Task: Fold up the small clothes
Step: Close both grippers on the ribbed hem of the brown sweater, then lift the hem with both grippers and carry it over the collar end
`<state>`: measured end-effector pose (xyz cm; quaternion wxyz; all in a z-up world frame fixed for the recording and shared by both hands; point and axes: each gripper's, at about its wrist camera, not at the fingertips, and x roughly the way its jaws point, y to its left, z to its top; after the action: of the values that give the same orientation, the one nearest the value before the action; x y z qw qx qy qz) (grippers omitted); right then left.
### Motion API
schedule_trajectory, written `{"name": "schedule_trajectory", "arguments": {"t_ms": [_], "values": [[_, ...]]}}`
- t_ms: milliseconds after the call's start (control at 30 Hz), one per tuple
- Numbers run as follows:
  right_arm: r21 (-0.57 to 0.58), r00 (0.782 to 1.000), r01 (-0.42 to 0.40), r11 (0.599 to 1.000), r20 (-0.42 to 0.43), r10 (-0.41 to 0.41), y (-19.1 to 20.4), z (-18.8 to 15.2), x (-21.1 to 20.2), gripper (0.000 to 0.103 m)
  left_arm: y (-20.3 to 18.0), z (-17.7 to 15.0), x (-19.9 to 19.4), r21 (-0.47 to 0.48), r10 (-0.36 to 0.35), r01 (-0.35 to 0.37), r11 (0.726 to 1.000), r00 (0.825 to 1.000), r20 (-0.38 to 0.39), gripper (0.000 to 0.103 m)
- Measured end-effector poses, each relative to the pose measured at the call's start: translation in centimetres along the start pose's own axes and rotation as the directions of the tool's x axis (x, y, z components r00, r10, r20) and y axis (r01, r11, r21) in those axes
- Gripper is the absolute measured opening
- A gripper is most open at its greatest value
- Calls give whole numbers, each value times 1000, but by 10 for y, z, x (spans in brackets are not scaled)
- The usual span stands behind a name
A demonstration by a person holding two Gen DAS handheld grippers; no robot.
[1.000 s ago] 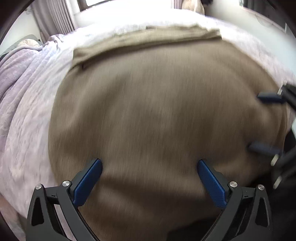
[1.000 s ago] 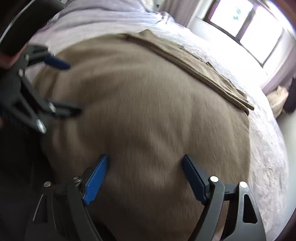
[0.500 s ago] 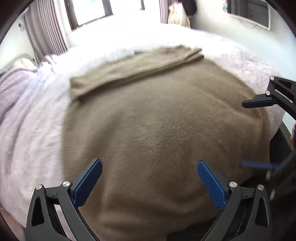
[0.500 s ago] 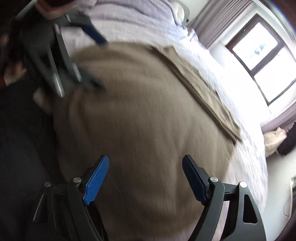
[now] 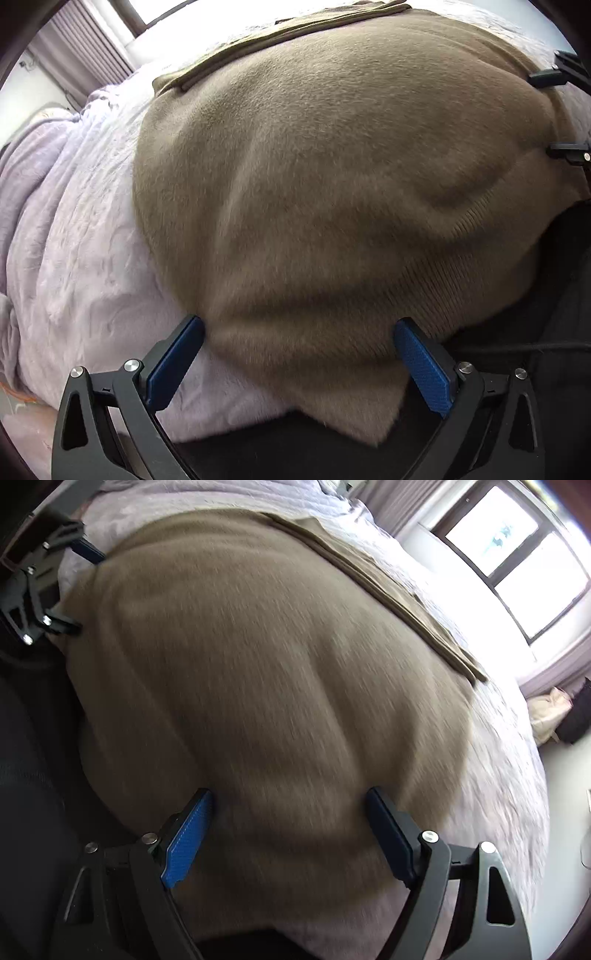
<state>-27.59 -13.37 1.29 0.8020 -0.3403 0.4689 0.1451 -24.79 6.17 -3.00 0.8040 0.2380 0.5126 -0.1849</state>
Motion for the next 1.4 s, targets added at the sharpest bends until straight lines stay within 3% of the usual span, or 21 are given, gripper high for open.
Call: {"name": "schedule_trajectory", "arguments": {"t_ms": [67, 133, 200, 267, 300, 467, 567, 700, 833, 900, 1000, 1033, 1067, 1100, 1167, 1200, 1267, 1400], "values": [[30, 1000, 13, 999, -27, -13, -4, -7, -8, 85, 12, -7, -1, -92, -77, 75, 993, 997, -28, 103], [126, 999, -28, 992, -14, 30, -14, -13, -27, 85, 28, -16, -6, -202, -162, 158, 967, 987, -5, 103], [245, 993, -119, 962, 15, 119, -24, -22, -42, 85, 41, -18, -9, -290, -249, 248, 924, 968, 35, 103], [346, 980, -194, 918, 21, 199, -37, -29, -40, 85, 46, -17, -9, -362, -345, 348, 865, 936, 75, 103], [377, 975, -213, 901, 17, 223, -45, -30, -34, 85, 44, -16, -6, -375, -370, 368, 851, 927, 69, 103], [462, 959, -262, 847, 26, 282, -51, -36, -18, 86, 31, -9, 10, -384, -362, 342, 858, 932, 21, 103], [505, 936, -325, 800, 52, 347, -52, -50, -6, 86, 25, -6, 14, -371, -345, 321, 871, 939, 1, 103], [546, 899, -413, 729, 118, 421, -60, -59, -1, 86, 17, -3, 15, -373, -348, 330, 867, 937, 22, 103], [577, 890, -420, 701, 112, 442, -56, -69, 6, 84, 18, -11, 15, -378, -346, 337, 863, 937, 44, 103], [575, 884, -434, 694, 124, 451, -55, -71, 5, 76, 21, -17, 15, -381, -348, 343, 859, 936, 56, 102], [597, 878, -442, 669, 136, 459, -55, -71, 11, 56, 35, -27, 15, -374, -338, 333, 866, 940, 53, 84], [601, 878, -438, 668, 126, 462, -55, -72, 12, 37, 37, -29, 15, -377, -336, 329, 866, 941, 50, 74], [605, 872, -440, 663, 113, 476, -54, -71, 16, 14, 39, -29, 17, -384, -341, 333, 861, 939, 49, 55], [611, 863, -451, 651, 112, 492, -55, -72, 19, 8, 40, -30, 18, -396, -354, 343, 852, 934, 46, 46], [609, 854, -471, 638, 134, 502, -56, -76, 16, 7, 47, -40, 25, -432, -416, 393, 812, 908, 46, 18], [597, 857, -472, 649, 139, 496, -56, -77, 12, 7, 50, -44, 27, -449, -448, 420, 788, 893, 49, 14], [575, 860, -479, 664, 153, 487, -56, -78, 1, 7, 53, -50, 28, -466, -467, 434, 771, 883, 51, 13], [566, 853, -500, 655, 193, 485, -66, -85, -15, 7, 55, -58, 23, -439, -458, 436, 786, 887, 61, 13]]}}
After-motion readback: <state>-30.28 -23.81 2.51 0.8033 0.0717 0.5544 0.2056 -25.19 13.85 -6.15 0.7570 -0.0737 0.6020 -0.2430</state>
